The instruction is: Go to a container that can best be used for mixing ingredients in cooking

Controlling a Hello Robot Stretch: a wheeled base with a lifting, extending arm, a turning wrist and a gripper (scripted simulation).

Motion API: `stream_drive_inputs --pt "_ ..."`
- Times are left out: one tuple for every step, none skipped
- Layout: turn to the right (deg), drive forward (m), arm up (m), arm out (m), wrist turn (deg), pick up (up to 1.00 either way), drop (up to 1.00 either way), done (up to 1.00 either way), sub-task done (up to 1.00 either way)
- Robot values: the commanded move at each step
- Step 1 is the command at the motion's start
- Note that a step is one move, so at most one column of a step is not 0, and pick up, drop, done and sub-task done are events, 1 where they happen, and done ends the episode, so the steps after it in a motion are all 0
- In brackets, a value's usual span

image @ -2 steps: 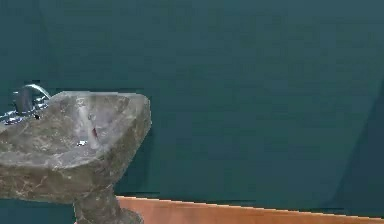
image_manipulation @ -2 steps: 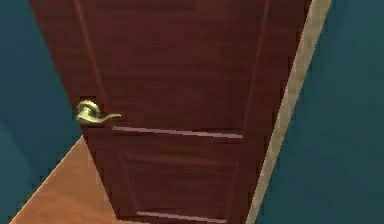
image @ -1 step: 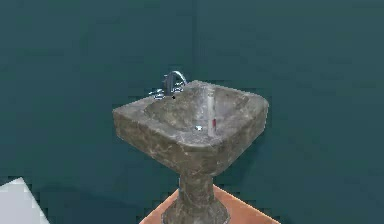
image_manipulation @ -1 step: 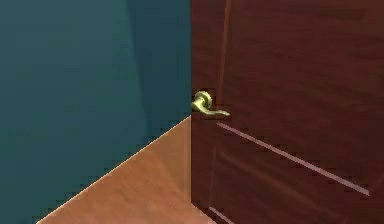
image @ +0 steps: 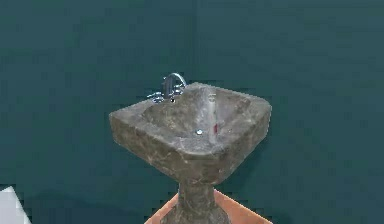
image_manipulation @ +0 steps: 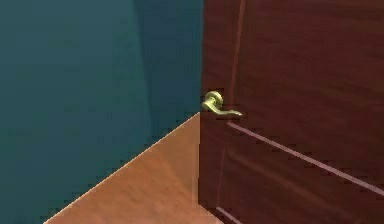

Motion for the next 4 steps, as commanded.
stream_drive_inputs --pt "45.0 0.00 0.00 0.00 0.0 0.00 0.00 0.00 0.00" --pt "21.0 0.00 0.00 0.00 0.0 0.00 0.00 0.00 0.00" --pt "0.0 0.55 0.00 0.00 0.0 0.00 0.00 0.00 0.00" --pt "36.0 0.00 0.00 0.00 0.0 0.00 0.00 0.00 0.00"
